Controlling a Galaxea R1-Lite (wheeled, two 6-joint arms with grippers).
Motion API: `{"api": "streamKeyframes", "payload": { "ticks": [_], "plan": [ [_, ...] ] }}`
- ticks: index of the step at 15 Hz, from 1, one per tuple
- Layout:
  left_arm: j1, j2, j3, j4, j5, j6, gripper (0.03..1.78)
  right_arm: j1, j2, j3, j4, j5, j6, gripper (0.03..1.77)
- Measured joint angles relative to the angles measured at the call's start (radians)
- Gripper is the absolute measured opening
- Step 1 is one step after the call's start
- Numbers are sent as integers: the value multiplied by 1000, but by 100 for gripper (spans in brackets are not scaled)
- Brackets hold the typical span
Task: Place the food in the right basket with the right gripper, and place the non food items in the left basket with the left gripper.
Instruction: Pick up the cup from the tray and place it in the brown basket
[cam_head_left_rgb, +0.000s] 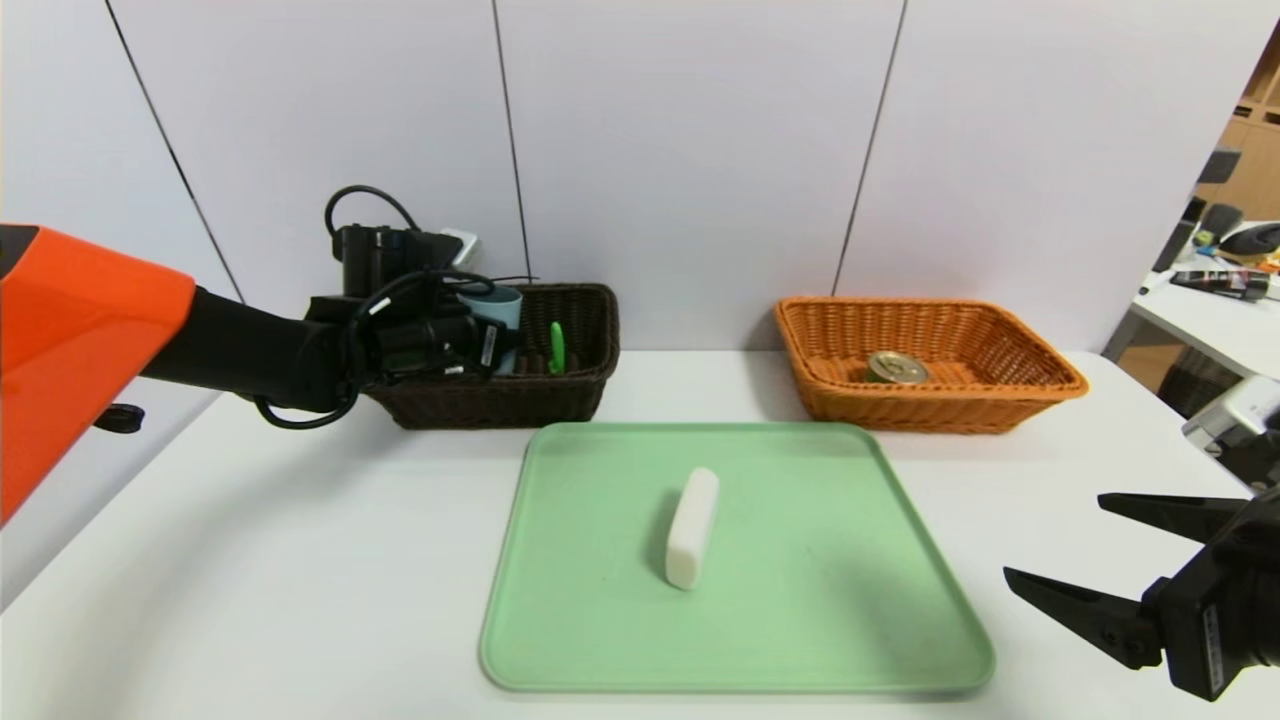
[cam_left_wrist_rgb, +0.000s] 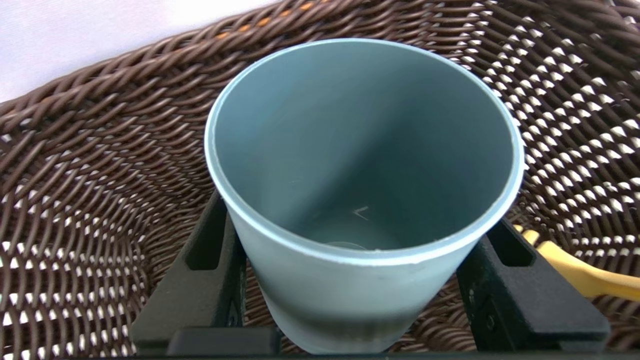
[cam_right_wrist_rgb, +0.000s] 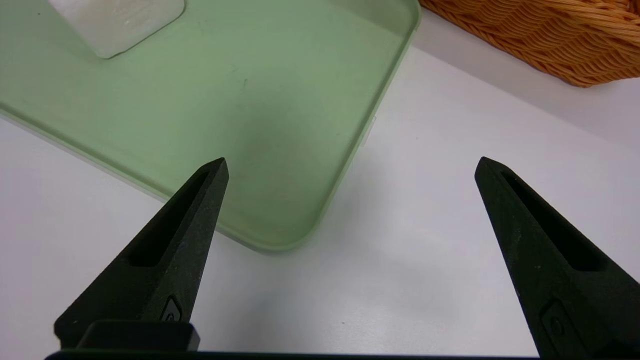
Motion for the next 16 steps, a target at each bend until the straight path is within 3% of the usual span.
{"api": "streamKeyframes", "payload": {
  "ticks": [4,8,16],
  "plan": [
    [0,3,-2,-4,0,18,113,3,2,-1,0,0,0,170],
    [0,2,1,-14,9,30,138,3,4,-2,0,0,0,170],
    [0,-62,52,-58,10,31,159,3,5,1,0,1,0,170]
  ]
}}
